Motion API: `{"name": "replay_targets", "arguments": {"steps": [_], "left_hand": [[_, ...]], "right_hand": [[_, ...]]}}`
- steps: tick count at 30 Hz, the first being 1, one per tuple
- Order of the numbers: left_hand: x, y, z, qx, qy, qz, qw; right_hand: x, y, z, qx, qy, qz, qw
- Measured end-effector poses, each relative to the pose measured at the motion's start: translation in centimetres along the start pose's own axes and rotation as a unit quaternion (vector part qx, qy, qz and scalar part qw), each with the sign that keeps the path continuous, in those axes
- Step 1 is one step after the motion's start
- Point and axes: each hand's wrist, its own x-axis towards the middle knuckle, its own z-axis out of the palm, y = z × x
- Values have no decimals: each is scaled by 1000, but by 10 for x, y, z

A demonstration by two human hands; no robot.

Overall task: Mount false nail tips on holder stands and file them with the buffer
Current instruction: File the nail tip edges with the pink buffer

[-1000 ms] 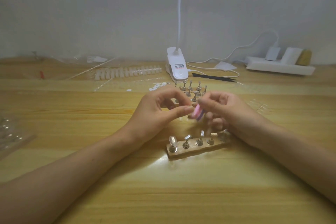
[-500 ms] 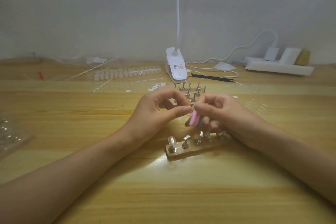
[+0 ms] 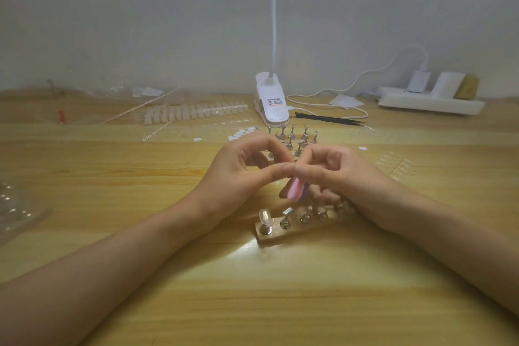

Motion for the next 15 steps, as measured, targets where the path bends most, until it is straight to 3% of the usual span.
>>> {"name": "replay_targets", "arguments": {"steps": [3,7,10,13,15], "left_hand": [[1,-2,0,14,3,10,1000],[1,-1,-1,4,11,18,1000],[1,-1,0,14,7,23,1000],[1,-2,0,12,10,23,1000],[2,-2,0,22,7,24,999]], "right_hand": [[3,1,-2,45,52,-2,998],[0,0,0,35,-3,-10,999],[0,0,-4,81,24,-8,996],[1,-1,-4,74,-15,1,997],[2,0,-5,90,-1,0,996]]}}
